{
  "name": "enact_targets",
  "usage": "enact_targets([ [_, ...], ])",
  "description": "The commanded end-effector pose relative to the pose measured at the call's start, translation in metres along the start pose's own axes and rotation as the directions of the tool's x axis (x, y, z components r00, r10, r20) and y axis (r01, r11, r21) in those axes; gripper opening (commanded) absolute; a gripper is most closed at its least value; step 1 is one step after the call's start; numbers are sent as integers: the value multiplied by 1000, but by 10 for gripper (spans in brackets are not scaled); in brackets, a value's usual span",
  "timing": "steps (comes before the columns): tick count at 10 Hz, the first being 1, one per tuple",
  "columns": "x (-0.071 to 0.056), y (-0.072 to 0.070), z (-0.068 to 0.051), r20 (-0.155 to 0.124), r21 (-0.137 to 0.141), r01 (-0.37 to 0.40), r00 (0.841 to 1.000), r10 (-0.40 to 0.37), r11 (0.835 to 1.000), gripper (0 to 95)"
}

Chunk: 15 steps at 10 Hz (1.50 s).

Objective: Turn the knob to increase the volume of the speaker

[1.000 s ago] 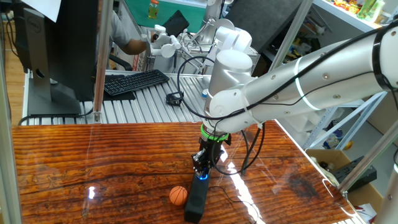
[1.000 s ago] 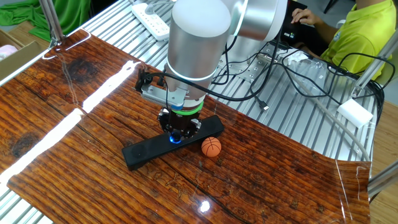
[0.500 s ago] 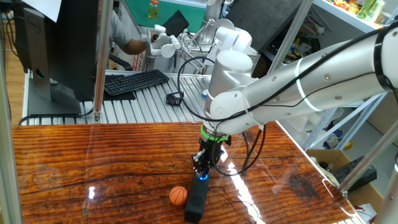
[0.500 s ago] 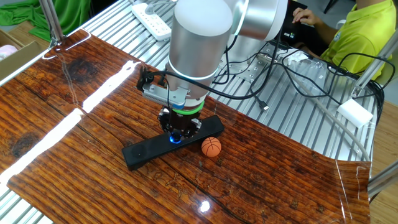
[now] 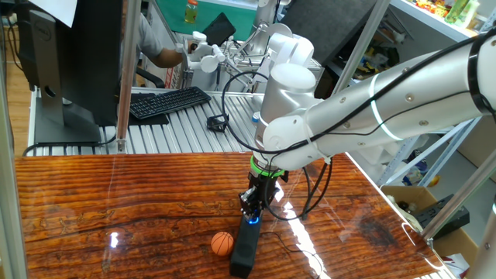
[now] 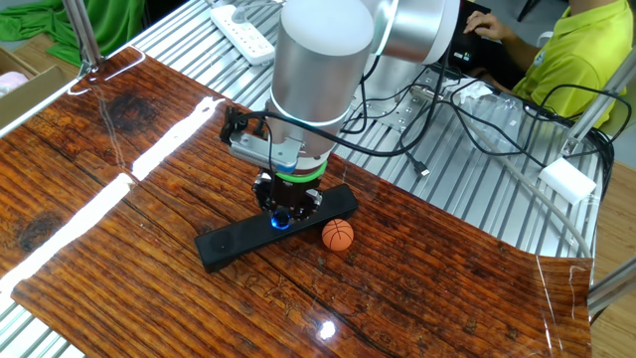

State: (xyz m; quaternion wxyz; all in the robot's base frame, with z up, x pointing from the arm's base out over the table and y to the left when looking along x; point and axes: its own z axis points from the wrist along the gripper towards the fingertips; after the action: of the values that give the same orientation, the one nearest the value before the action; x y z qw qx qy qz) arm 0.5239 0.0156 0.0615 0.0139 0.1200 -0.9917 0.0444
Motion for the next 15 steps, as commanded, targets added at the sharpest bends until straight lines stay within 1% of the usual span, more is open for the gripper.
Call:
enact_targets([
  [1,-1,0,1,-1,6,-9,1000,9,1000,0],
  [3,-1,0,1,0,7,-20,1000,20,1000,0],
  [6,-1,0,1,-1,6,-72,997,72,997,0],
  [9,-1,0,1,0,5,-104,995,104,995,0],
  [15,-1,0,1,-2,0,-181,983,181,983,0],
])
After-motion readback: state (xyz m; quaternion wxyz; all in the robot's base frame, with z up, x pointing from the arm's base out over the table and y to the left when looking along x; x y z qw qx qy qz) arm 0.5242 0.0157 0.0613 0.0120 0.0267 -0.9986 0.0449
